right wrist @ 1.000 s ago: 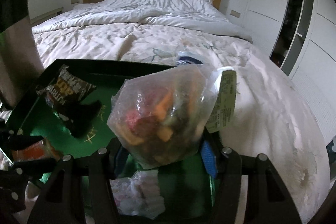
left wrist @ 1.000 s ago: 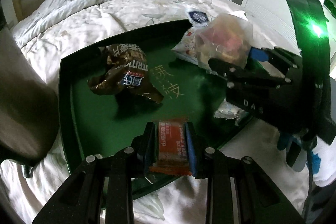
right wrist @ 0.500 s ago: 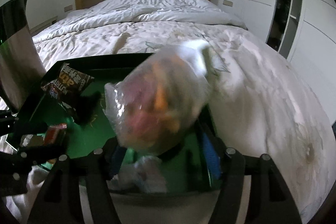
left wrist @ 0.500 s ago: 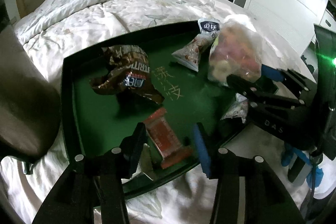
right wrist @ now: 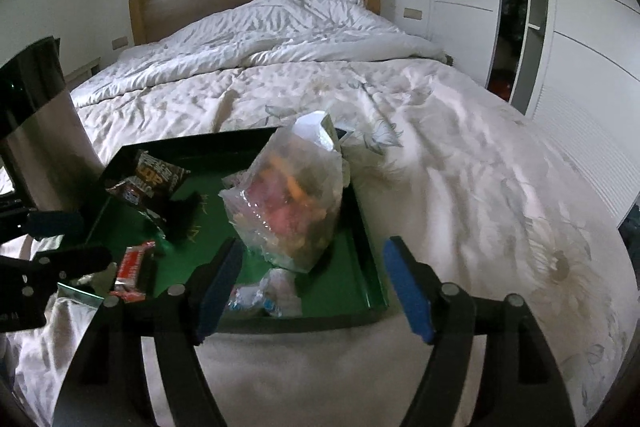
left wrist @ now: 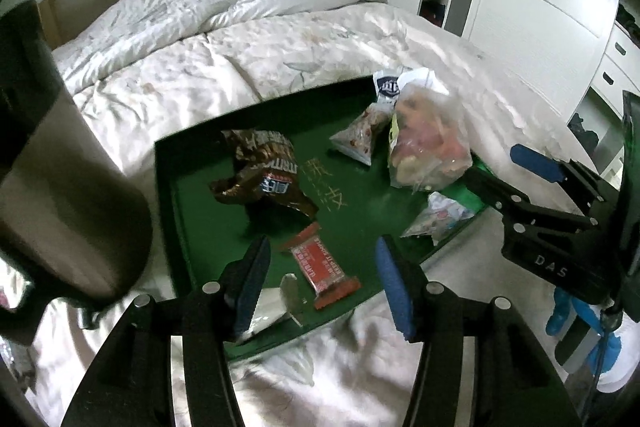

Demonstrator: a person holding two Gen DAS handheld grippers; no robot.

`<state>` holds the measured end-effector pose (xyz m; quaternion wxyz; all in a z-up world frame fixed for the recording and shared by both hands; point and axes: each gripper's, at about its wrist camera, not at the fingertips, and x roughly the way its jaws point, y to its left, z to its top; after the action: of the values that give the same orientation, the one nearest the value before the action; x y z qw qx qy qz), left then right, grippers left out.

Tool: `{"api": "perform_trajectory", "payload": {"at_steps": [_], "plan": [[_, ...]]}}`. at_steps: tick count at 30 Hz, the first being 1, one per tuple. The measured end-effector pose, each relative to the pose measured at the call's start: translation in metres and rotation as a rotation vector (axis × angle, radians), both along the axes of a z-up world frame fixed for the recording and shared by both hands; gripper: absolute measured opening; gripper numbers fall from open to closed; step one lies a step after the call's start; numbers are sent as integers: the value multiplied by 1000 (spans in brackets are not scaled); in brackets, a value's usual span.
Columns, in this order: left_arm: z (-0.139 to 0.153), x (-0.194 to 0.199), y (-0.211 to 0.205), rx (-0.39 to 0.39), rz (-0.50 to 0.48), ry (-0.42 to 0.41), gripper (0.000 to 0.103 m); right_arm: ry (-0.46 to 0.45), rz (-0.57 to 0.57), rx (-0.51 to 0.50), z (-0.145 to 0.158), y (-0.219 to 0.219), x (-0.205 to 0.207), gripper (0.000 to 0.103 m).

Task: Organize snacks
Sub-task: 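Move both open tools back toward the pink packet and blue-white bag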

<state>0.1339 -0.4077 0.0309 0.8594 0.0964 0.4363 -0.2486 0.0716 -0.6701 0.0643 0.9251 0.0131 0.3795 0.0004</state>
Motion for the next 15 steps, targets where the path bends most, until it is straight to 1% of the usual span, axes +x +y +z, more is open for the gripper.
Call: {"api": "perform_trajectory", "payload": {"at_steps": [5,8,15], "plan": [[18,-10,9,3,11,-25,49,-6,-5,-6,14,2,-13,92],[29,-18,17,8,19,-45,49,-14,-10,-10,23,6,-21,103],[51,-41,35,18,30,-96,50,-34,-11,4,43,18,-46,103]]}}
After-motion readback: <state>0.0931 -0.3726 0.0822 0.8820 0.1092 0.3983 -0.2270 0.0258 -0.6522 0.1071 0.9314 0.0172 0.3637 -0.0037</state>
